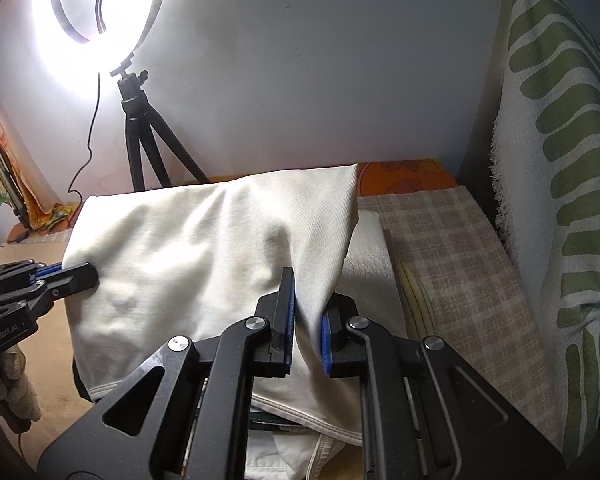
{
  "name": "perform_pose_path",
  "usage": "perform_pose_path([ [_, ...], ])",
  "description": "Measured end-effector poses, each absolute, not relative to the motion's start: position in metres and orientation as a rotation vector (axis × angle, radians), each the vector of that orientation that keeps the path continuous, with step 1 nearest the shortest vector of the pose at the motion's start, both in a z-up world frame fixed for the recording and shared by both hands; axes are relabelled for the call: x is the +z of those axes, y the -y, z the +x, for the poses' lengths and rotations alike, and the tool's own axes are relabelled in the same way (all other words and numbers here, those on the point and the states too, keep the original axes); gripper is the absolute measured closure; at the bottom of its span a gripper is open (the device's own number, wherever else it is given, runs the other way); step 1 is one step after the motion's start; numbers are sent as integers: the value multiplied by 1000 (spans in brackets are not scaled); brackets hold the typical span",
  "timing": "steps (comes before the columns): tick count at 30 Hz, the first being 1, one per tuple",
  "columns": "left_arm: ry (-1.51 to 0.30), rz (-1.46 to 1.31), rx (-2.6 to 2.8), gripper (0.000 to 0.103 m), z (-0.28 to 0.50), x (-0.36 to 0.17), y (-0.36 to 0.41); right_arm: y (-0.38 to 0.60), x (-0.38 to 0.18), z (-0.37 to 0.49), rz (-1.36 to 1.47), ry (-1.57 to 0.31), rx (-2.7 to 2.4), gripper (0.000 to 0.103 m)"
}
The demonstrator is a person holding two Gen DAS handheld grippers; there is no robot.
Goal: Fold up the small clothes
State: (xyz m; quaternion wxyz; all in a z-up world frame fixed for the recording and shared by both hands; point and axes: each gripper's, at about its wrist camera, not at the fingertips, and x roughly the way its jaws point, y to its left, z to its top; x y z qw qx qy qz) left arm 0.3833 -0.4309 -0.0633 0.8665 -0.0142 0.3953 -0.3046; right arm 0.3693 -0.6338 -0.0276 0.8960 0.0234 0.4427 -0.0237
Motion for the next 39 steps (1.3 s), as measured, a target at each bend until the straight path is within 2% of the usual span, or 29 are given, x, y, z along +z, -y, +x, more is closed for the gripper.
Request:
perform_pose_path([
  [2,-827,-19,-626,95,383,-63,433,633,-29,371,27,-929,-73,91],
  [3,-826,-15,-618,94,383,-63,433,633,-30,373,18,-931,-88,87],
  [4,-822,-14,-614,93,382,-62,433,633,-29,373,12,-933,-103,76],
  [5,-816,-9,-608,86,381,-60,433,634,-28,374,6,-927,-123,61],
  [6,-811,-5,-602,80,381,-59,432,635,-26,373,10,-913,-132,54],
  [7,-804,-5,-598,68,380,-57,431,636,-23,371,19,-898,-134,49],
  [8,-800,-5,-590,65,379,-56,429,637,-20,370,27,-890,-131,49],
  [19,-762,2,-587,60,356,-32,418,627,7,348,34,-853,-132,48],
  [26,-722,-2,-606,49,321,-1,398,599,42,318,12,-814,-122,48],
  [31,-687,-8,-609,46,291,22,375,575,67,291,23,-781,-114,48],
  [35,-644,13,-609,39,262,42,358,551,85,262,14,-756,-116,48],
  [39,-624,10,-625,36,228,58,339,528,100,229,-2,-741,-132,47],
])
